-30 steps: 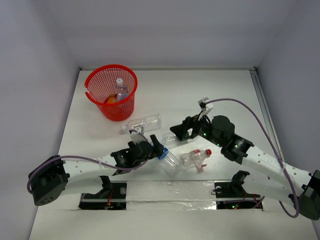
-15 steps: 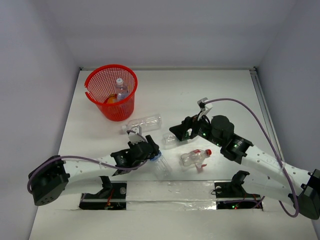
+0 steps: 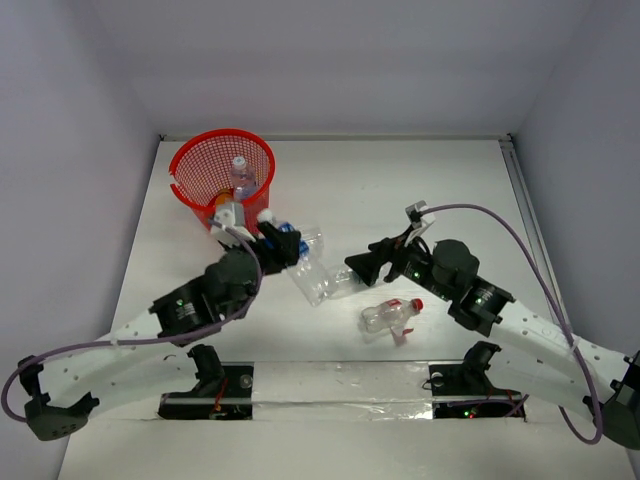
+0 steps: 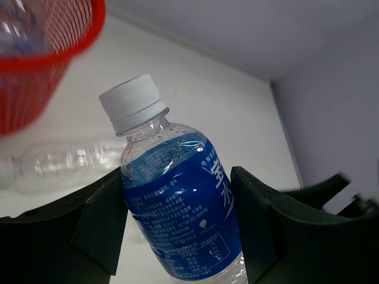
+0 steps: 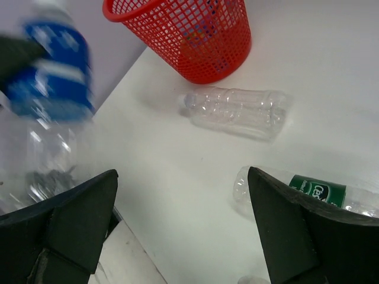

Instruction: Put the plastic bottles in the bin

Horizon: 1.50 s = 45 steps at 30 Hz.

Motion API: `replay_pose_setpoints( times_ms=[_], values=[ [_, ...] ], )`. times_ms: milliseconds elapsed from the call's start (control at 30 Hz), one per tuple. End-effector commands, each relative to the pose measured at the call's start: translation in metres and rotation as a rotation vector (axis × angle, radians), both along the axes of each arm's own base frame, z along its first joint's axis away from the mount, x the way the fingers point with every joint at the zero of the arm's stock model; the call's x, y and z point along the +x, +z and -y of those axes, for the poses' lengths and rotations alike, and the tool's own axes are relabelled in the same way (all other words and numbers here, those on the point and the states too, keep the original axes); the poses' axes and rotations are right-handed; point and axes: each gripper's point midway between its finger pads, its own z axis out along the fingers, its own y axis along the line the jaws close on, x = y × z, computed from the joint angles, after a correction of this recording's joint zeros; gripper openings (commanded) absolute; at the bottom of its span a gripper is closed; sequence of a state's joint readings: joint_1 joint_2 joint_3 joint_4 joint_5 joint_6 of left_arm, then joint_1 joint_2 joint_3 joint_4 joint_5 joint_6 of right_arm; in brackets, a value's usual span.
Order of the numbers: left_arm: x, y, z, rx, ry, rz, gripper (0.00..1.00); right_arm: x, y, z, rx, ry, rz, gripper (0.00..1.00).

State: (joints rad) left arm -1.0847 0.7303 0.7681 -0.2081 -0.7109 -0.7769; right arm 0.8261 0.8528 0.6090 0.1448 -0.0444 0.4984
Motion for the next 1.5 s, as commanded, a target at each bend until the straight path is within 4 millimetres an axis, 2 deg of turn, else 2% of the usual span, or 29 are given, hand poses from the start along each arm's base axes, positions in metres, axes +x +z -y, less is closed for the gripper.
replay_pose_setpoints(
  times_ms=[0, 33, 67, 133, 167, 200, 233, 267, 300, 333, 367, 400, 433, 500, 567, 700, 767, 800, 933, 967, 1000, 1067, 1200, 1333, 1400, 1467],
  values=[
    [0.022, 0.072, -0.044, 0.159, 0.179, 0.173, 0.39, -0.002, 0.019, 0.0, 0.083, 0.0, 0.053, 0.95],
    [0.027, 0.085, -0.048, 0.177, 0.205, 0.195, 0.39, -0.003, 0.021, 0.0, 0.092, 0.001, 0.058, 0.95],
    [0.033, 0.108, -0.049, 0.164, 0.225, 0.23, 0.39, -0.003, 0.022, 0.0, 0.1, 0.003, 0.061, 0.94],
    [0.052, 0.123, -0.071, 0.257, 0.298, 0.258, 0.39, -0.004, 0.02, 0.001, 0.105, 0.004, 0.063, 0.93],
    [0.062, 0.133, -0.071, 0.273, 0.3, 0.267, 0.39, -0.005, 0.023, 0.001, 0.118, 0.011, 0.07, 0.93],
    [0.078, 0.136, -0.095, 0.304, 0.376, 0.26, 0.39, -0.006, 0.024, 0.001, 0.124, 0.014, 0.075, 0.92],
    [0.09, 0.139, -0.094, 0.336, 0.353, 0.261, 0.39, -0.008, 0.025, 0.0, 0.131, 0.02, 0.08, 0.92],
    [0.1, 0.134, -0.104, 0.371, 0.378, 0.245, 0.39, -0.008, 0.025, 0.0, 0.132, 0.022, 0.081, 0.91],
    [0.108, 0.14, -0.114, 0.386, 0.412, 0.244, 0.39, -0.008, 0.027, 0.001, 0.136, 0.023, 0.087, 0.91],
    [0.118, 0.14, -0.137, 0.428, 0.478, 0.226, 0.39, -0.009, 0.028, 0.001, 0.141, 0.025, 0.09, 0.91],
    [0.13, 0.134, -0.142, 0.457, 0.498, 0.206, 0.39, -0.01, 0.028, 0.001, 0.143, 0.031, 0.093, 0.91],
    [0.136, 0.137, -0.15, 0.465, 0.522, 0.206, 0.39, -0.012, 0.029, 0.001, 0.148, 0.034, 0.098, 0.91],
    [0.143, 0.138, -0.168, 0.477, 0.567, 0.195, 0.39, -0.012, 0.029, 0.002, 0.149, 0.036, 0.099, 0.91],
    [0.159, 0.142, -0.175, 0.486, 0.586, 0.197, 0.38, -0.015, 0.027, 0.002, 0.152, 0.047, 0.1, 0.91],
    [0.174, 0.144, -0.191, 0.513, 0.64, 0.178, 0.38, -0.017, 0.027, 0.002, 0.158, 0.053, 0.103, 0.91],
    [0.193, 0.147, -0.21, 0.605, 0.75, 0.157, 0.39, -0.02, 0.025, 0.002, 0.162, 0.067, 0.105, 0.91],
    [0.201, 0.143, -0.214, 0.658, 0.774, 0.137, 0.39, -0.02, 0.024, 0.001, 0.163, 0.071, 0.106, 0.91],
    [0.202, 0.15, -0.219, 0.66, 0.819, 0.149, 0.39, -0.021, 0.025, 0.001, 0.164, 0.074, 0.107, 0.91],
    [0.207, 0.146, -0.233, 0.806, 0.903, 0.131, 0.39, -0.022, 0.024, 0.0, 0.165, 0.081, 0.11, 0.91],
    [0.209, 0.152, -0.236, 0.794, 0.956, 0.161, 0.39, -0.022, 0.025, 0.0, 0.168, 0.085, 0.111, 0.91],
    [0.21, 0.142, -0.237, 0.827, 0.962, 0.157, 0.39, -0.023, 0.024, -0.001, 0.168, 0.088, 0.109, 0.91],
    [0.211, 0.142, -0.243, 0.89, 1.012, 0.17, 0.39, -0.024, 0.025, -0.002, 0.171, 0.099, 0.109, 0.91],
    [0.226, 0.121, -0.241, 0.954, 1.011, 0.14, 0.41, -0.025, 0.023, -0.002, 0.173, 0.101, 0.099, 0.91],
    [0.239, 0.105, -0.237, 0.962, 0.997, 0.126, 0.64, -0.026, 0.019, 0.0, 0.174, 0.094, 0.083, 0.84],
    [0.244, 0.097, -0.234, 0.941, 0.984, 0.123, 0.68, -0.027, 0.017, 0.001, 0.176, 0.092, 0.073, 0.84],
    [0.246, 0.091, -0.23, 0.921, 0.955, 0.122, 0.78, -0.027, 0.015, 0.002, 0.176, 0.091, 0.065, 0.84]
  ],
)
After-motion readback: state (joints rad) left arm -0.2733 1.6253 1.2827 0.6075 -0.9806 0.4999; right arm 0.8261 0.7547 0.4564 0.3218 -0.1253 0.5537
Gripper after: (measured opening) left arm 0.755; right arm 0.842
